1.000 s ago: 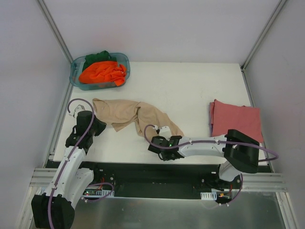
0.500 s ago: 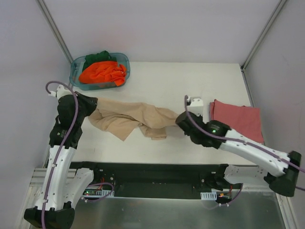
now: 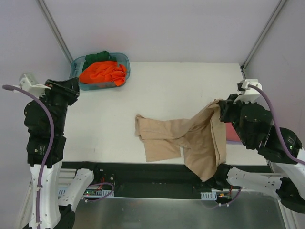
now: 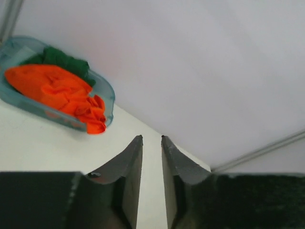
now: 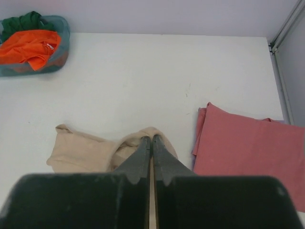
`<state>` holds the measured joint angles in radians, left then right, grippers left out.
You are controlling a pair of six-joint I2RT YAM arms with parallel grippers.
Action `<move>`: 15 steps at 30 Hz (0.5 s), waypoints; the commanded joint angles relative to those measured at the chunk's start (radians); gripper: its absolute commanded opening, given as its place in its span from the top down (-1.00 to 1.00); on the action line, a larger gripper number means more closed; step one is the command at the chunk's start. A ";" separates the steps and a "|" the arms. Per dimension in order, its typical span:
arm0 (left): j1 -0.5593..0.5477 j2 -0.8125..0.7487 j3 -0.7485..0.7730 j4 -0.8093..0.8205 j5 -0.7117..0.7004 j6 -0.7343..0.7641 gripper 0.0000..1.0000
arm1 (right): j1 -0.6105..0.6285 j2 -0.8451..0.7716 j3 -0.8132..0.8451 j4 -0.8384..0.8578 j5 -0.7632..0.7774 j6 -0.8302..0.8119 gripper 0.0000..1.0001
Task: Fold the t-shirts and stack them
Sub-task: Flatten out the tshirt
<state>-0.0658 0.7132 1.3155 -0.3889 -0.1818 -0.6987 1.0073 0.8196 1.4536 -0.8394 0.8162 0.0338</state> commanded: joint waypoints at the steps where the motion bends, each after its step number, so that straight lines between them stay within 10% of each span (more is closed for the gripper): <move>1: -0.003 0.020 -0.157 -0.031 0.291 0.033 0.11 | -0.004 0.016 -0.050 -0.053 0.026 -0.035 0.99; 7: -0.061 0.210 -0.430 0.027 0.671 -0.004 -0.85 | -0.096 0.042 -0.217 -0.052 -0.028 0.061 0.99; 15: -0.409 0.442 -0.633 0.255 0.720 0.007 -0.98 | -0.318 0.046 -0.372 0.055 -0.195 0.055 0.99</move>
<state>-0.3561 1.1103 0.7330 -0.3027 0.4507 -0.6956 0.7643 0.8848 1.1156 -0.8604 0.7097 0.0788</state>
